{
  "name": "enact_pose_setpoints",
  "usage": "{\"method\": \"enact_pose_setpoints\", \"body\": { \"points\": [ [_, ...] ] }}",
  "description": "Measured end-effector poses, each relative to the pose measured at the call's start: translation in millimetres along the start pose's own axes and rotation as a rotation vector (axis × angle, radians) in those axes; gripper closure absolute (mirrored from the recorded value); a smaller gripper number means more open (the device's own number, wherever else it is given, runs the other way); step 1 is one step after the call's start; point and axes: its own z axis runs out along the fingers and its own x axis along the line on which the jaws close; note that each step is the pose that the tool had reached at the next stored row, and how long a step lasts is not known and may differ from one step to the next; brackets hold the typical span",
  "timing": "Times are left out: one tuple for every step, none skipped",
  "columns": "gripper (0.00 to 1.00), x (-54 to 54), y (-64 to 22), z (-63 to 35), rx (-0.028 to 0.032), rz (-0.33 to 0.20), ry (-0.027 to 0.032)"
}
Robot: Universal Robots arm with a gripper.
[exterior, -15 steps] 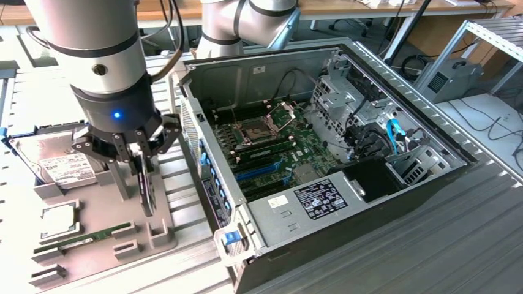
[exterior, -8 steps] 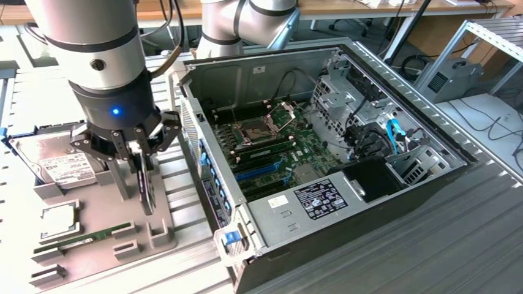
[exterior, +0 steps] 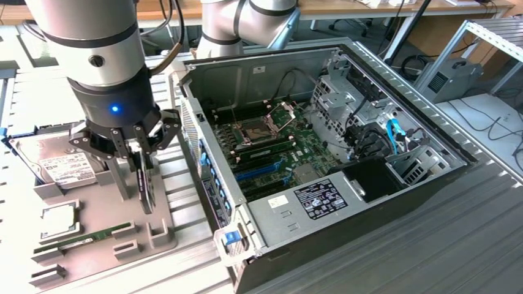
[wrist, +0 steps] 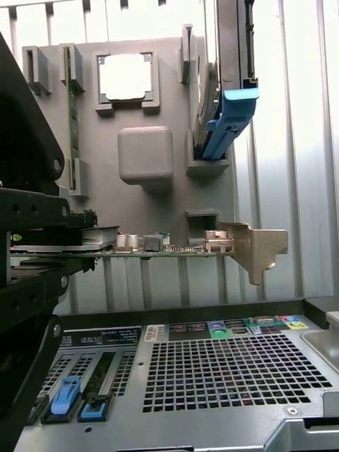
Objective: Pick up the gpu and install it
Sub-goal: 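Pick up the gpu and move the gpu toward the slot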
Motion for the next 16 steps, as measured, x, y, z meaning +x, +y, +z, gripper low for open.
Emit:
{"method": "enact_pose_setpoints", "body": {
  "points": [
    [0.73,0.0,0.0,-0.7,0.0001,0.0,0.0001],
    [0.73,0.0,0.0,-1.4,0.0002,0.0,0.0002],
    [0.73,-0.1,0.1,-1.8,0.0,0.0,0.0],
    [0.73,-0.1,0.1,-2.3,0.0001,0.0,0.0001],
    [0.73,-0.1,0.1,-2.8,0.0001,0.0,0.0001],
    [0.73,-0.1,0.1,-3.4,0.0001,0.0,0.0001],
    [0.73,-0.1,0.2,-3.9,0.0001,0.0,0.0001],
    [0.73,-0.1,0.2,-4.3,0.0001,0.0,0.0001],
    [0.73,-0.1,0.2,-4.9,0.0,0.0,0.0],
    [0.73,-0.1,0.2,-5.5,0.0001,0.0,0.0001],
    [0.73,-0.2,0.2,-6.0,0.0,0.0,0.0],
    [0.73,-0.2,0.3,-6.9,0.0,0.0,0.0],
    [0.73,-0.2,0.3,-7.4,0.0,0.0,0.0],
    [0.73,-0.2,0.3,-8.0,0.0,0.0,0.0],
    [0.73,-0.2,0.3,-8.7,-0.0001,0.0,-0.0001],
    [0.73,-0.2,0.4,-9.2,0.0,0.0,0.0]
  ]
}}
